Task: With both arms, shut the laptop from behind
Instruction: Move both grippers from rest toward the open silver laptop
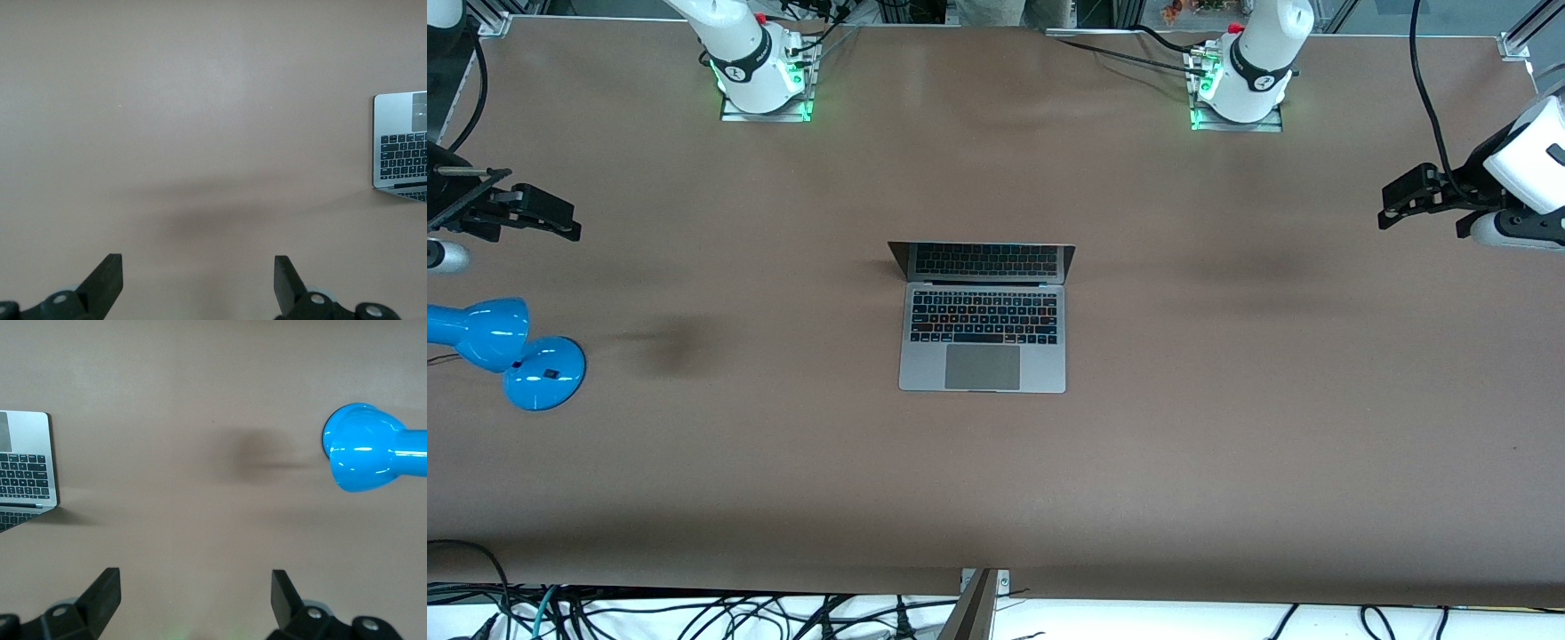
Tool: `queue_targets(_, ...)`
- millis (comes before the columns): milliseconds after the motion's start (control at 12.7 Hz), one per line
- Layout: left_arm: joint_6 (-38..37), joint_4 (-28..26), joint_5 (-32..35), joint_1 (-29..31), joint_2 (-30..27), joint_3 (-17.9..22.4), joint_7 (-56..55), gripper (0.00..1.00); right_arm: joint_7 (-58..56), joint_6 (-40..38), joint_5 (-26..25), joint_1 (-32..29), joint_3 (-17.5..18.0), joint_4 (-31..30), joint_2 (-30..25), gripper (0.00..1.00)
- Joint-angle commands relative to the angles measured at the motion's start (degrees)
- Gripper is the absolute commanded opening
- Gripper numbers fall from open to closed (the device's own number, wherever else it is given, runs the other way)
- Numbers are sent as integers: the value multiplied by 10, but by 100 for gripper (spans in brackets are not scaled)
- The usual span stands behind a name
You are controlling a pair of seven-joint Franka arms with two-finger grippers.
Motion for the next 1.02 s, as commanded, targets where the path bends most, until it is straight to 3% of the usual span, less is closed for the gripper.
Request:
queue_targets(0, -5, 6, -15, 2, 1, 0, 15, 100, -6, -3, 8, -4, 3, -1, -3, 100)
queue_targets(472, -23, 6, -16, -5, -2, -9, 15, 100, -3, -3, 9, -4, 3, -1, -3, 100)
queue_targets(787, -37, -6, -16, -2, -12, -59, -28, 100, -3, -3, 9, -4, 4, -1, -3, 100)
queue_targets(944, -37, -19, -16, -1, -22, -93, -60, 100, 1, -2, 33, 7, 4, -1, -1, 100)
